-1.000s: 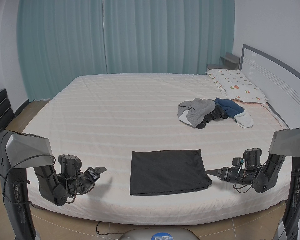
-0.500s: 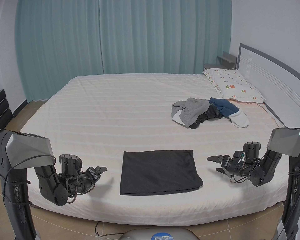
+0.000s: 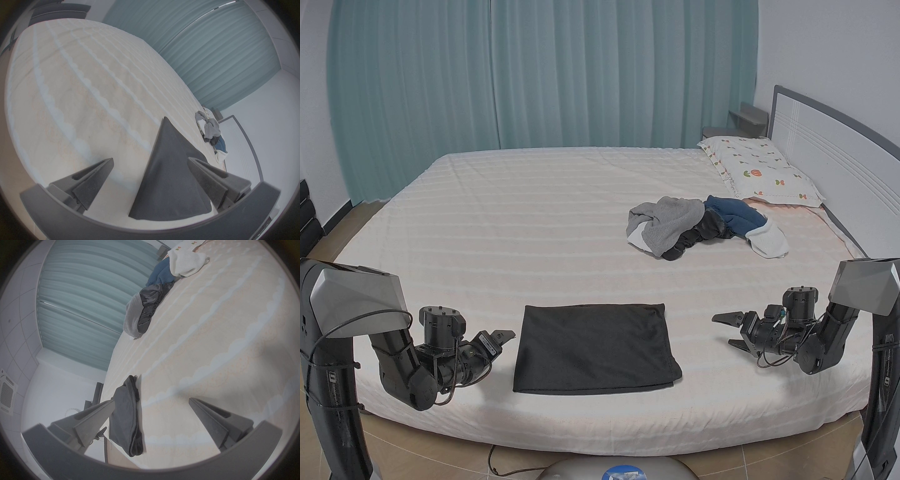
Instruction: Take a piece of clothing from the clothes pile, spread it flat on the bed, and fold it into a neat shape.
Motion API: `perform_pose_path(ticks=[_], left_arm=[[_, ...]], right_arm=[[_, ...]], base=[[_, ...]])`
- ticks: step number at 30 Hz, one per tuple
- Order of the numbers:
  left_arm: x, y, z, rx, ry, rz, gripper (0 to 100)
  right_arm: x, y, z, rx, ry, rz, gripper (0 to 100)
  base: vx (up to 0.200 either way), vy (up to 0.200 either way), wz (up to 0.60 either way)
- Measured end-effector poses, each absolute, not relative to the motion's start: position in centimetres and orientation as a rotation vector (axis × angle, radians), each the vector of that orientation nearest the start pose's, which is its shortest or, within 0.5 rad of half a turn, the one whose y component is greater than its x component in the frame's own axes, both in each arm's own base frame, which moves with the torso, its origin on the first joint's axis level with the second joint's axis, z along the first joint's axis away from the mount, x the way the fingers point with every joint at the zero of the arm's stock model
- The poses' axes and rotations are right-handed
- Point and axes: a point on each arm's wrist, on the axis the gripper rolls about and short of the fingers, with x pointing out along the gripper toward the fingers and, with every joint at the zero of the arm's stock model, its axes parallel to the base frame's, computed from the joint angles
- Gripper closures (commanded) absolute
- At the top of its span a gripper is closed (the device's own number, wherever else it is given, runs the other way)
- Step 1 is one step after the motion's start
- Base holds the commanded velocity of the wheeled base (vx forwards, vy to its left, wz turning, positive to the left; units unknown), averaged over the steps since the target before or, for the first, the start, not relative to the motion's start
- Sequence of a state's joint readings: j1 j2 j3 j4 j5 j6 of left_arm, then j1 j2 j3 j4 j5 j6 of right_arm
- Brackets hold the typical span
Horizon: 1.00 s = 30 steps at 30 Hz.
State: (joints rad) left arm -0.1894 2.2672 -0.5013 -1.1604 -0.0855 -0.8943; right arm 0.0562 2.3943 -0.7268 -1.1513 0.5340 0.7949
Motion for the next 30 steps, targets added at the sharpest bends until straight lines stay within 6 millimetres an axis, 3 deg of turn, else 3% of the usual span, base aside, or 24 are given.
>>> perform_pose_path(ticks=[9,15,30], left_arm=[[32.7,-6.2,-0.5,-0.733,0.611,-0.027,0],[33.5,-7.4,-0.2,-0.684,0.603,-0.139,0],[34.7,-8.9,-3.5,-0.584,0.58,-0.221,0]], right_arm=[[36.3,3.3,-2.9,0.87,0.696,0.357,0],[36.3,3.4,-3.2,0.87,0.699,0.354,0],[35.6,3.5,-3.5,0.856,0.679,0.369,0]], base=[[0.0,0.0,0.0],[0.0,0.0,0.0],[0.0,0.0,0.0]])
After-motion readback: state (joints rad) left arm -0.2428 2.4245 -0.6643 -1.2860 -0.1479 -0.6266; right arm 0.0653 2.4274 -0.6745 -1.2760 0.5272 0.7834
